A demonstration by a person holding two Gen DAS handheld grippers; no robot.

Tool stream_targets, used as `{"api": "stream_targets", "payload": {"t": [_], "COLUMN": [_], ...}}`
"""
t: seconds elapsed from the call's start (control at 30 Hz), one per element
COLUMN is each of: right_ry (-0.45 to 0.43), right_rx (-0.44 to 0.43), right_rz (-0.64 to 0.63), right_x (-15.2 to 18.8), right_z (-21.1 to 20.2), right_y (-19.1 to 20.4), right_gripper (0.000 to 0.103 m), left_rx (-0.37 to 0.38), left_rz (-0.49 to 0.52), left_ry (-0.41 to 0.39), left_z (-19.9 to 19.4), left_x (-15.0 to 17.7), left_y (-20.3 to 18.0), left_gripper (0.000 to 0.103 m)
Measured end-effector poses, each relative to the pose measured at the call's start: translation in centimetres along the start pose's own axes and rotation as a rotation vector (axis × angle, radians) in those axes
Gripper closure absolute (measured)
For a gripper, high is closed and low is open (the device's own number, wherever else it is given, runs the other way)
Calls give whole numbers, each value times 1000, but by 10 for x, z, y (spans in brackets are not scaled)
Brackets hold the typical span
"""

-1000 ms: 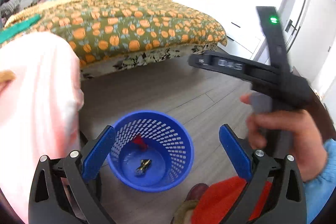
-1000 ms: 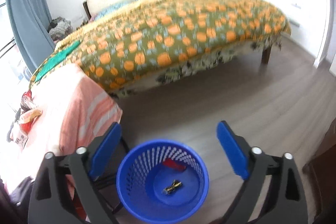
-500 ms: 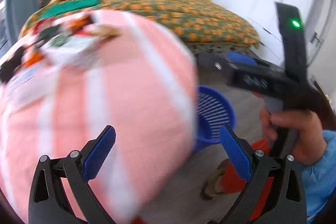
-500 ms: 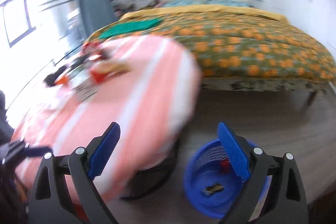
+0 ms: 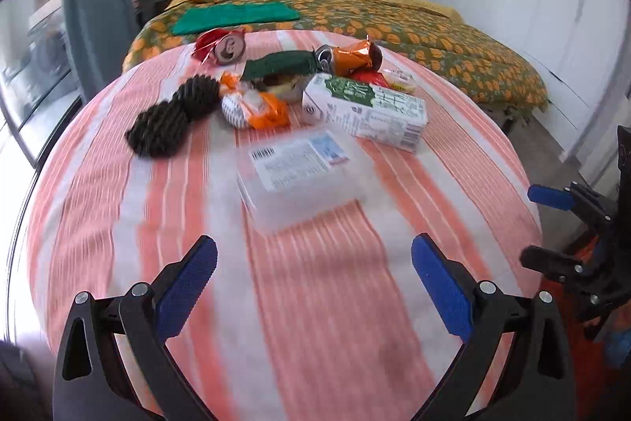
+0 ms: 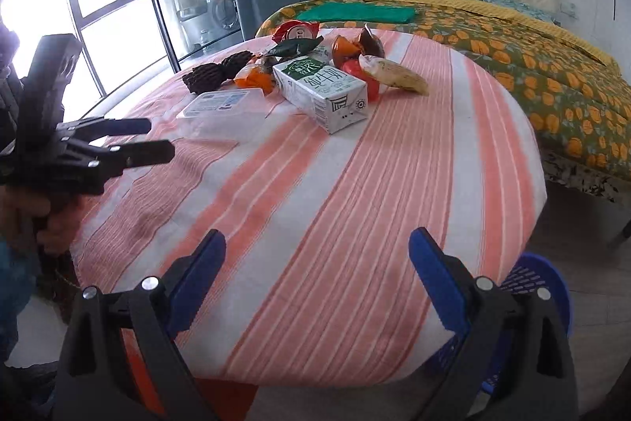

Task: Collect trash
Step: 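Move both grippers back over the table, then grasp the clear plastic box with the left gripper while the right gripper grasps the milk carton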

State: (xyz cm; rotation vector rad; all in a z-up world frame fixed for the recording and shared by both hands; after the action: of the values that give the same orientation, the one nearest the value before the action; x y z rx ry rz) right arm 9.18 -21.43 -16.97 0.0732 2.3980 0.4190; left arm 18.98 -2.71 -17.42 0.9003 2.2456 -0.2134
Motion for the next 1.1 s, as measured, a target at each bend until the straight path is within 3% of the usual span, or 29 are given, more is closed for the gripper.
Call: {"api": "stream_targets", "payload": {"t": [0.13, 0.27, 0.53, 0.73, 1.0, 1.1], "right_ry": [0, 1, -10, -33, 13, 40], "right_rx": [6, 12, 20, 32, 1, 11], "right_rz": [10, 24, 55, 86, 112, 93], "right_x": [4, 7, 9, 5, 0, -8], "right_z": [-2, -2, -12, -21, -9, -3], "right_y": [1, 0, -4, -15, -21, -26], "right_gripper": [12, 12, 12, 12, 12, 12], "left_rx": [75, 96, 291, 406, 239, 238], "left_rz": [118, 240, 283, 360, 321, 299], "left_ry": [10, 12, 77, 110, 126, 135], "left_z": [13, 28, 67, 55, 73, 79], "left_x": [-12, -29, -38, -26, -38, -39], "left_y": [13, 15, 4, -17, -12, -14], "left_gripper": [5, 5, 5, 5, 5, 10]}}
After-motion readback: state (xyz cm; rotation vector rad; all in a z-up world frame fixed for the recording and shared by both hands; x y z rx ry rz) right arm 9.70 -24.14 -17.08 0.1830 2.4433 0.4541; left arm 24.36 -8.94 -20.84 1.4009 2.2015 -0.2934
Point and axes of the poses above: each gripper's, at about its wrist camera, not at the fingertips, and z roughly the way its jaws point, y to its left, x to its underside, the point moved 8 cm from there along z, roughly the way its jaws point, and after that the axes turned 14 degrees about z, right-handed, at the moved point
